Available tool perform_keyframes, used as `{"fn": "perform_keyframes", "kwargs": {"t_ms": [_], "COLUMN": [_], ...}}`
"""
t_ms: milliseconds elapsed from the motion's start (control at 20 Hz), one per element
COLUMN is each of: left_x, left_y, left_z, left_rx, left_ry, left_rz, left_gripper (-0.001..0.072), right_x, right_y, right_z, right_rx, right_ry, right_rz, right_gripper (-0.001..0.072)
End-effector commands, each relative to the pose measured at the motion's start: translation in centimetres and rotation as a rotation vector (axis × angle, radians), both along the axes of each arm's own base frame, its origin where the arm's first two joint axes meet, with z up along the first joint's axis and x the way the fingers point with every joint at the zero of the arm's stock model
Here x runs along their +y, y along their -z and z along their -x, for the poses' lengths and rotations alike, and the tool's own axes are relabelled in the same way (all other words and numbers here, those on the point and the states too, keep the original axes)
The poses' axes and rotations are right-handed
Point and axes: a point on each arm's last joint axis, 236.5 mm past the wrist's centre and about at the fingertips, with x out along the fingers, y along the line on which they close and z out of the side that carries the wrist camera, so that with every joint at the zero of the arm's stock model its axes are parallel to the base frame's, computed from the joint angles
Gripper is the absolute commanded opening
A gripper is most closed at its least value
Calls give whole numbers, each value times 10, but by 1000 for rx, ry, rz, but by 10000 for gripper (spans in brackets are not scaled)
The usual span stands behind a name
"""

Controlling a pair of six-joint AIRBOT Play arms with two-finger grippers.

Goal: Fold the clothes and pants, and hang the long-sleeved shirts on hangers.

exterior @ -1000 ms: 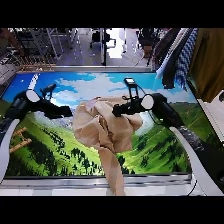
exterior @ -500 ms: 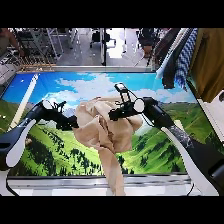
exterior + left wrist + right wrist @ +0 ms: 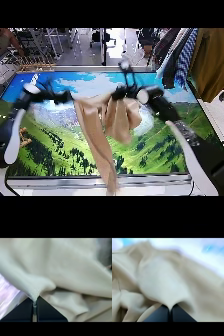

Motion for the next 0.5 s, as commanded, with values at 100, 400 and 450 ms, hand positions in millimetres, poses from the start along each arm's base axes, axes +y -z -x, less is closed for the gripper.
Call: {"fn": "perform_keyframes", "kwargs": {"t_ms": [100,400,450], "left_x": [52,66,71], "left_y": [-256,-16,21], "left_z": [11,158,189], "left_rx": [-632,84,234], "left_ry": [-22,418,468], "left_rz": [159,-380,-442], "left_gripper": [9,8,8], "right_x": [-58,-34,-30], "right_y": [-198,4,41], "right_z": [29,215,250], "right_rx": [-420,555,676], "right_ry": [-5,-290,-309], "right_rz": [151,150,146], "right_gripper": [18,17,18]}}
